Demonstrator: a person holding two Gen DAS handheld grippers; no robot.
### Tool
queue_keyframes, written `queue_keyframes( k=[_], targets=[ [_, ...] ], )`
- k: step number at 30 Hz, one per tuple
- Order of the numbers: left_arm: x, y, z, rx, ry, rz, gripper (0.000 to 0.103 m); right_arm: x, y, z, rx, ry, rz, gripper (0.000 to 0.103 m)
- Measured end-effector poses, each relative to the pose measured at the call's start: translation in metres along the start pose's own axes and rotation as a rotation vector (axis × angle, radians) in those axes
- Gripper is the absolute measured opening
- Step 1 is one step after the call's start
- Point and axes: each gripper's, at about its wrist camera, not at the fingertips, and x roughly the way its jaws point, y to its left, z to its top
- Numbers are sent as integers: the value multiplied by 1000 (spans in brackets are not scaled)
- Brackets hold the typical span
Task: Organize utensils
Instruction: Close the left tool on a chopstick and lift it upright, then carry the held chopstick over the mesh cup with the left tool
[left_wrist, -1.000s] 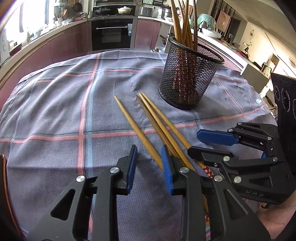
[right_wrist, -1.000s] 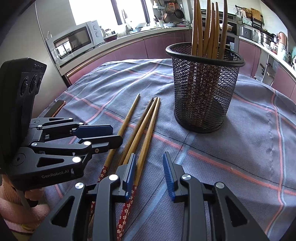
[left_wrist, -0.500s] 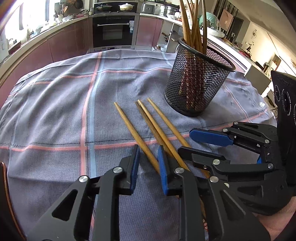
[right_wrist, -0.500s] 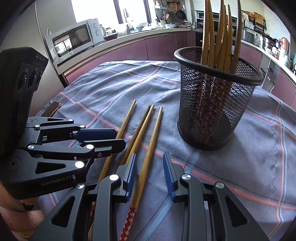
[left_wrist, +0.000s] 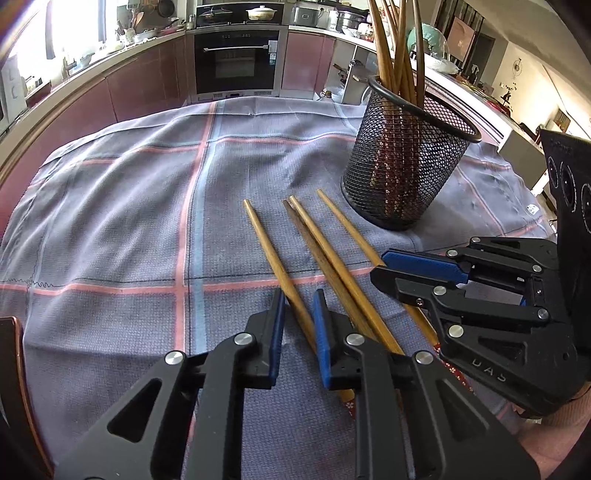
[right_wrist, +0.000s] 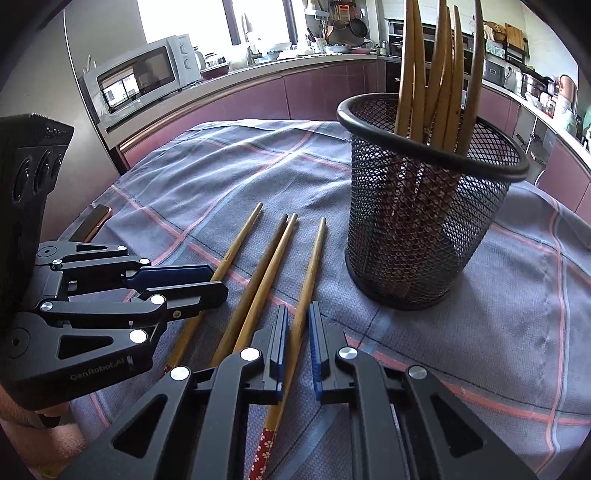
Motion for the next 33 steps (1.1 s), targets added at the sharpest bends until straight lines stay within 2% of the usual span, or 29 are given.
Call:
queue_keyframes(
  k=[11, 26, 33],
  targets=[
    [-3, 1, -1, -40, -9, 12, 8, -3, -6, -1, 35, -11, 19, 5],
    [-40, 2, 0, -51, -85, -16, 8, -45, -5, 2, 44, -103, 122, 5],
    [-58, -1, 3, -51, -121, -50, 8, -65, -6, 5, 48, -161, 127, 5]
  ],
)
